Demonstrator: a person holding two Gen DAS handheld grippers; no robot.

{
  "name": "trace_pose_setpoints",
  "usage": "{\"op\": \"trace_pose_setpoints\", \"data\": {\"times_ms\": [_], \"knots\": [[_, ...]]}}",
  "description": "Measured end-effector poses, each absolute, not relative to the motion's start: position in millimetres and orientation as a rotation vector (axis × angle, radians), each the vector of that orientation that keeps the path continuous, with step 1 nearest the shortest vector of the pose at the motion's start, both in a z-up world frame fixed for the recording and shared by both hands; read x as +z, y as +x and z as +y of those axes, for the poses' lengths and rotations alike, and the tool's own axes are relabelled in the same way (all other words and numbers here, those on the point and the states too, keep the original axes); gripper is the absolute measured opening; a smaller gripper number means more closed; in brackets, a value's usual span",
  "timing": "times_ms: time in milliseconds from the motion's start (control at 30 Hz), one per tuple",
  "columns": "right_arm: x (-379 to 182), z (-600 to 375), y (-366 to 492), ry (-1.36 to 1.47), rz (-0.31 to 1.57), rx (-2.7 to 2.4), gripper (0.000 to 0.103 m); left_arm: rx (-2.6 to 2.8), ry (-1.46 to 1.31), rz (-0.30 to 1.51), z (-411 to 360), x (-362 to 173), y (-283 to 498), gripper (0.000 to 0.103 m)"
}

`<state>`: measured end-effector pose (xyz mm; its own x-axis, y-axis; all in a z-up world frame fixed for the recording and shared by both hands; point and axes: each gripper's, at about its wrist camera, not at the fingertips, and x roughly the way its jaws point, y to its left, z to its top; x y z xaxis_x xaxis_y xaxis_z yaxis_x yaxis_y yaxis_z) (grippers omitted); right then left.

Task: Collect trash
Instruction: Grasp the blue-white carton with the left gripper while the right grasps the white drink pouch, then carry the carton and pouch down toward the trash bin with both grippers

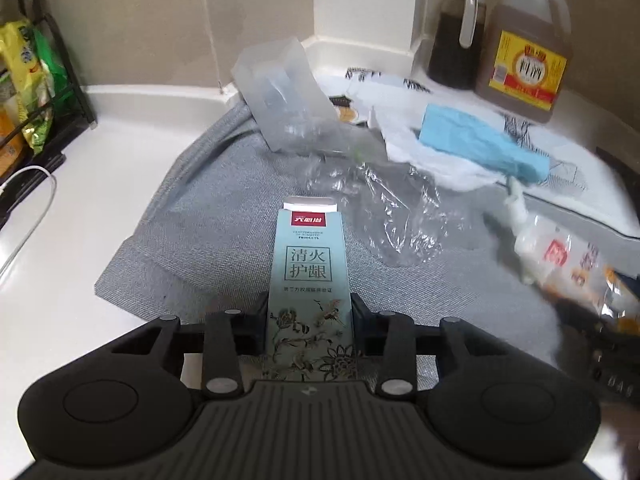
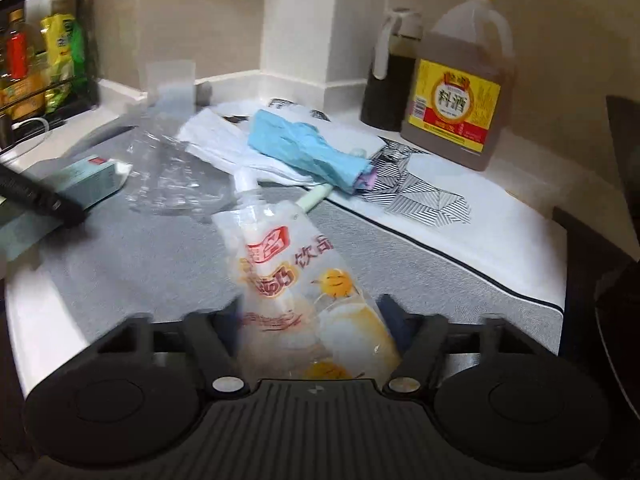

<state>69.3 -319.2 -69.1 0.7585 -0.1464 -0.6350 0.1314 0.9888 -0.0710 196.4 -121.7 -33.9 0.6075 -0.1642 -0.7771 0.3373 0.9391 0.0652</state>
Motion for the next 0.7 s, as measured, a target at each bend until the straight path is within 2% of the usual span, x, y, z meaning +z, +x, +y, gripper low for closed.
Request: {"op": "trace_pose_setpoints", "data": {"times_ms": [133,433,700], "knots": [[-61,-312,54,-0.032,0.648,-0.162,0.058,-0.288,0.201,0.833,-118,-25,182,0.043],[-32,-308,12,0.026,0.513,-0.192,0.057,-0.328,0.109,0.760,-89,11,131,0.043],[-3,-270,-59,0.026,0.413,-0.080,0.057,-0.300,0.143,0.680,-36,29,50,0.043]]}}
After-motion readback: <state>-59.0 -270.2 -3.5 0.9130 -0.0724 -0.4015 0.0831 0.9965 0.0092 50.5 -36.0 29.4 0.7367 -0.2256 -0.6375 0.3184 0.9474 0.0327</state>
